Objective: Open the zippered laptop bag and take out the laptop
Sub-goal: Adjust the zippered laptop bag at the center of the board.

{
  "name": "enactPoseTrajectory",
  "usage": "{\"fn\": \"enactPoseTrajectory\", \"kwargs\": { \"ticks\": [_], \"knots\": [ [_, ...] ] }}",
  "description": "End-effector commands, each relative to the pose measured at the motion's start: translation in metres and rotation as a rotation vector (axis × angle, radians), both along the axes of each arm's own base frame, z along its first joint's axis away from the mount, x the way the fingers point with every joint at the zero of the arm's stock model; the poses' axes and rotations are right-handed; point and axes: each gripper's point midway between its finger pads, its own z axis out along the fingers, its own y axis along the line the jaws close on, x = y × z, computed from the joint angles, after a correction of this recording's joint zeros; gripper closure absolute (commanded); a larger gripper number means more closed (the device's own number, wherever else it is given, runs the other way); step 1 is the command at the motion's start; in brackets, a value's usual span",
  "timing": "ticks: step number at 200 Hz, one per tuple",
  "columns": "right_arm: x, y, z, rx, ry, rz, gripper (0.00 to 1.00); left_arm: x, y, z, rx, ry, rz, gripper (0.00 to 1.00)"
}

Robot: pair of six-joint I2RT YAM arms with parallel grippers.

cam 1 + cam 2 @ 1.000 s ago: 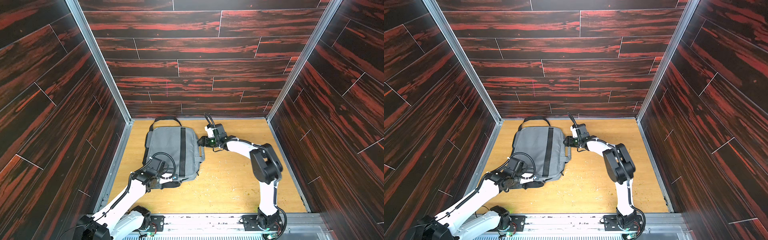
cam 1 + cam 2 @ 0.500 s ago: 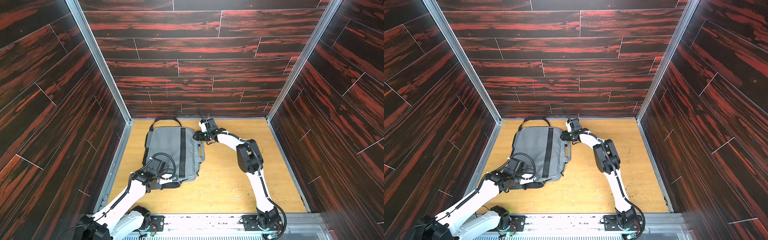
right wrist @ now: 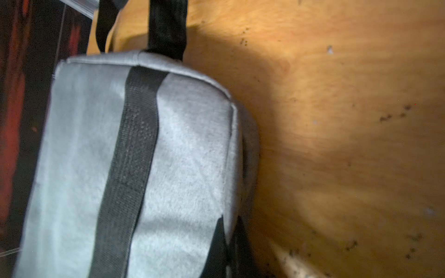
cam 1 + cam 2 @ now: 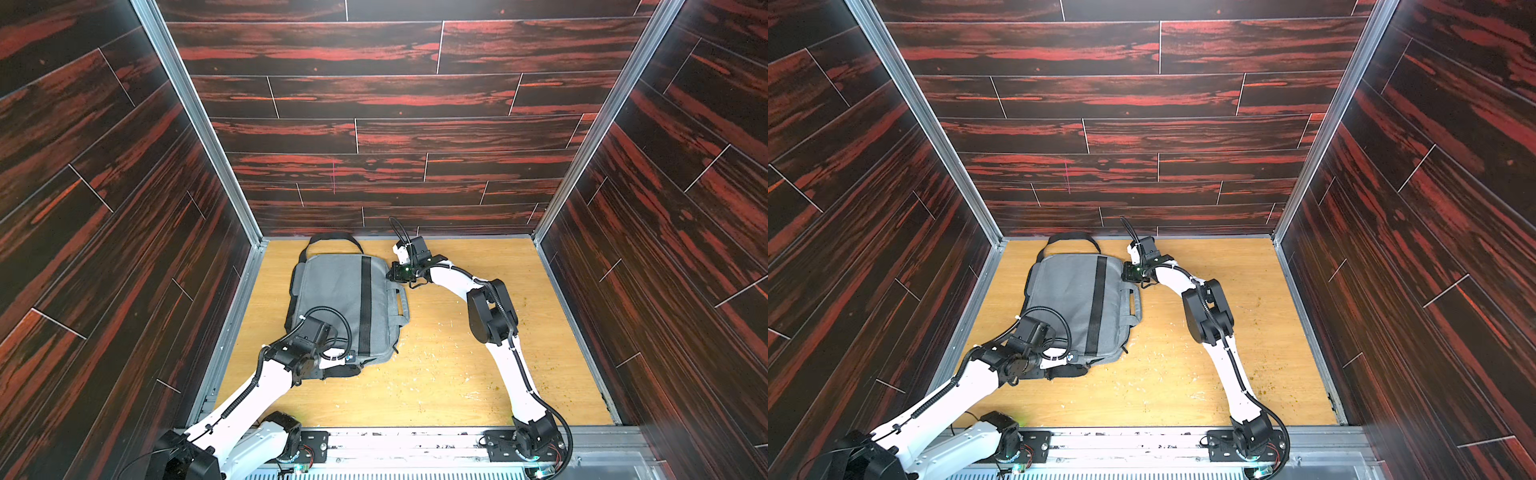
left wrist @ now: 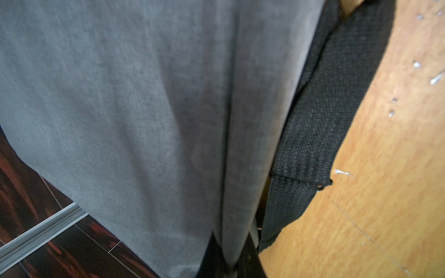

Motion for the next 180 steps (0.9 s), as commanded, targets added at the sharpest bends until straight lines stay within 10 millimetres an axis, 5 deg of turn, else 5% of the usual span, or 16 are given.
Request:
{"fn": "enactPoseTrajectory", "kwargs": {
  "ticks": [1, 68, 119, 180],
  "knots": [
    [-0.009, -0.021, -0.002, -0.053, 0.013, -0.028, 1.0, -0.006, 0.007, -0.006, 0.051, 0.029, -0.018, 1.0],
    [-0.041, -0.106, 0.026, -0.056, -0.01, -0.152, 1.0, 0.023, 0.002, -0.006, 0.109, 0.006, -0.051, 0.93],
    [-0.094, -0.163, 0.021, -0.075, 0.031, -0.277, 1.0, 0.066, -0.011, -0.005, 0.141, -0.014, -0.067, 0.88],
    [-0.161, -0.2, 0.013, -0.023, 0.119, -0.479, 1.0, 0.11, -0.028, -0.02, 0.17, -0.001, -0.101, 0.78]
  ]
}}
